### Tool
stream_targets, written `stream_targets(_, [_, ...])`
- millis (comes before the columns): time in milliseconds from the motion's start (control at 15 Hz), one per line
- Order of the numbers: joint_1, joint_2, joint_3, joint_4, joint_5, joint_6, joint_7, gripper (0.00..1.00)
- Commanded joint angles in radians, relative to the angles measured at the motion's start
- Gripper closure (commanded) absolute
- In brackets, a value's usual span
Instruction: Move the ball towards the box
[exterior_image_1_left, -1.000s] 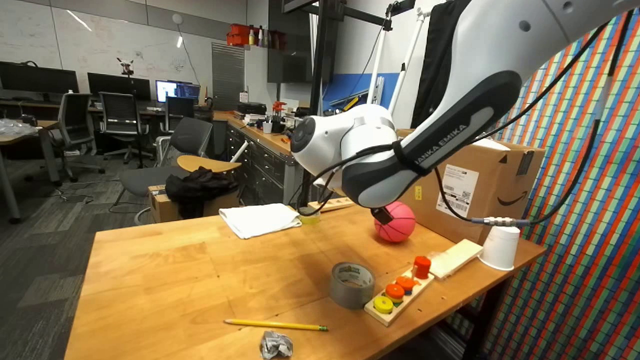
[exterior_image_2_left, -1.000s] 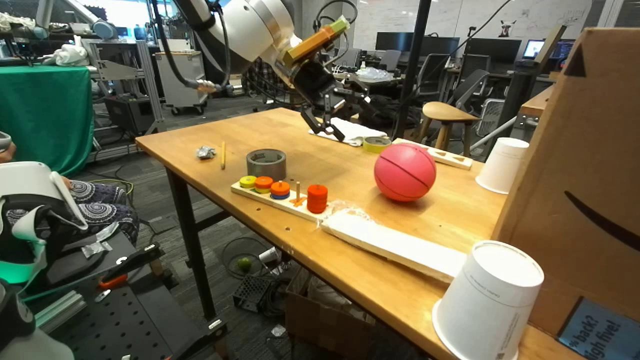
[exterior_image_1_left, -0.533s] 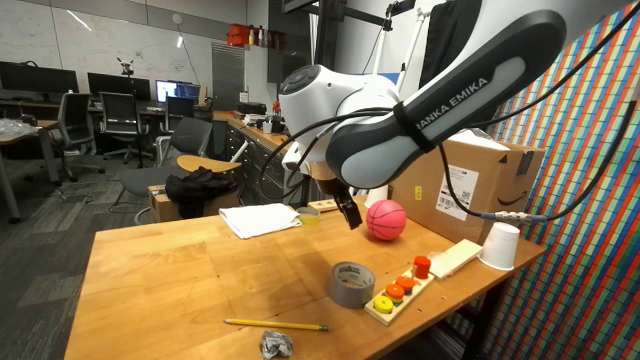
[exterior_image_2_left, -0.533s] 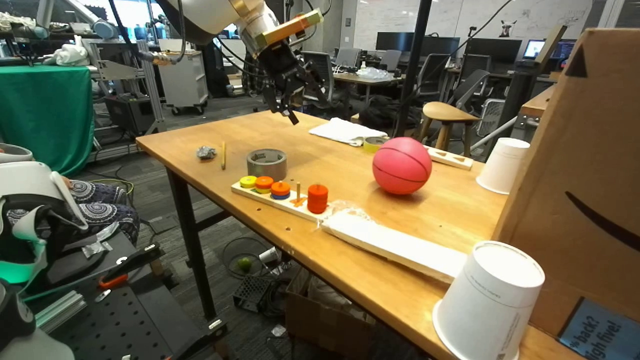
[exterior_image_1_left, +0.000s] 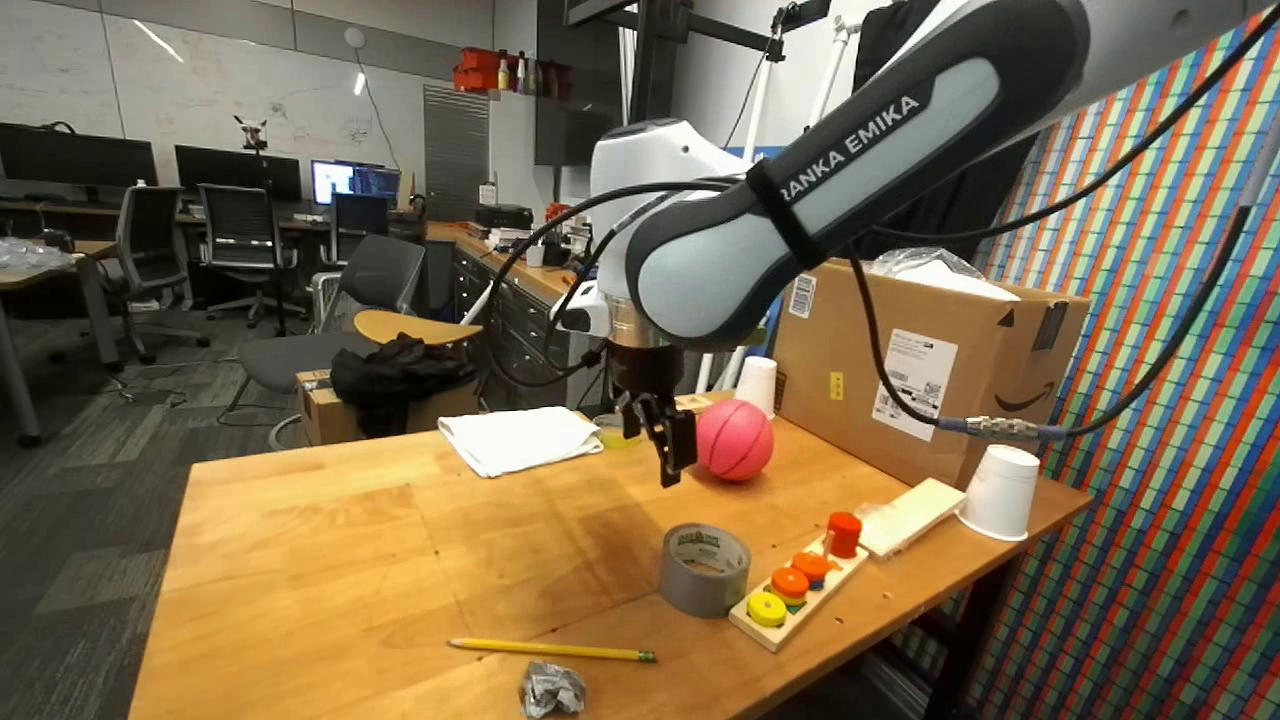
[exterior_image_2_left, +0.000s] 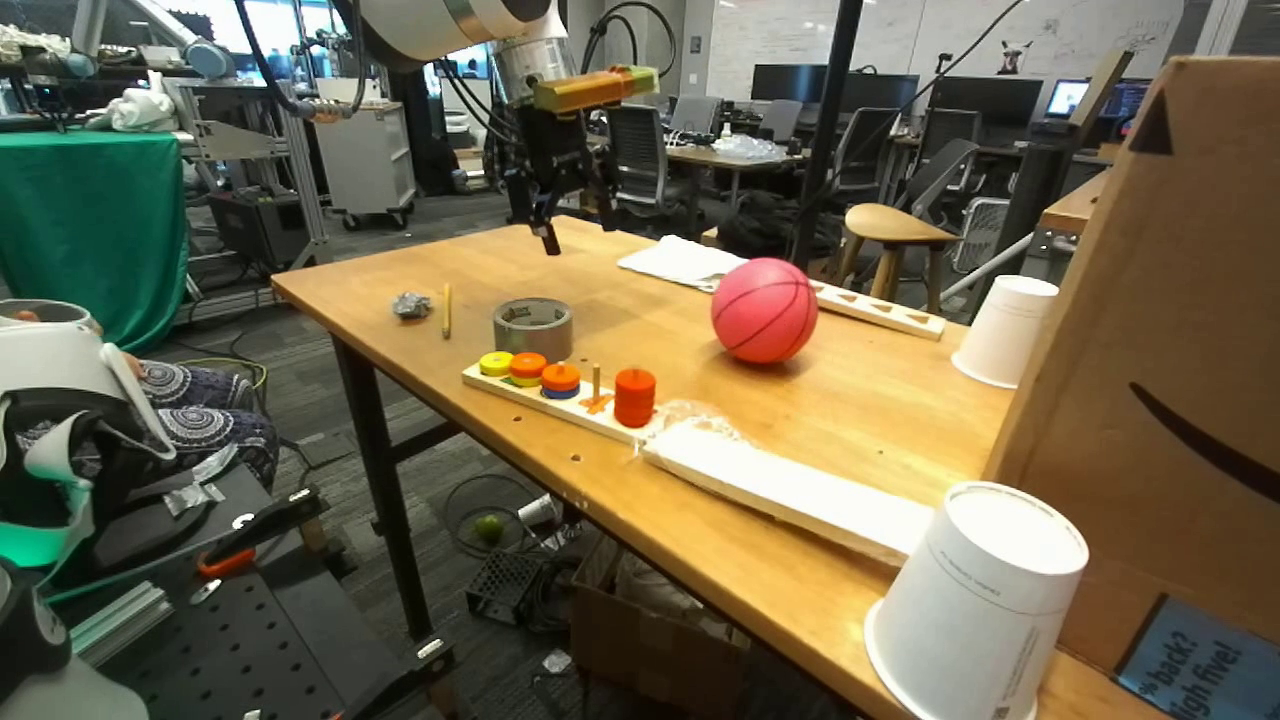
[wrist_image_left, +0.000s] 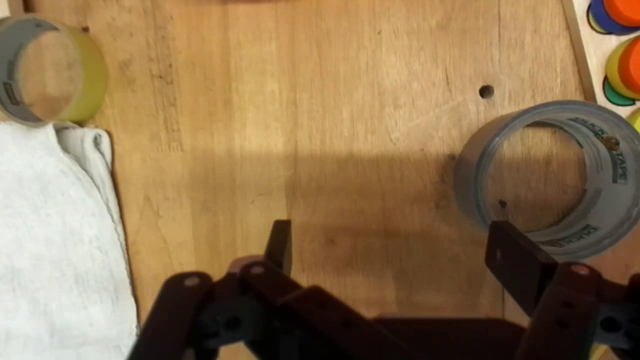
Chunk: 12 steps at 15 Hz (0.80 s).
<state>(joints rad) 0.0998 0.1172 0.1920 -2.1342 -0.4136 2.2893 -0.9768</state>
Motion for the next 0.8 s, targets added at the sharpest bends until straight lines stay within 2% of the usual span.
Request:
stream_targets(0, [-0.007, 0.016, -0.009, 0.040, 0.133, 0.044, -0.129, 0.00])
stream_targets(267, [-0.008, 0.029, 0.003, 0.088, 0.314, 0.086, -0.212, 0.00])
stream_targets(733, [-0.006, 0.082, 0.013, 0.162, 0.463, 0.075, -0.265, 0.00])
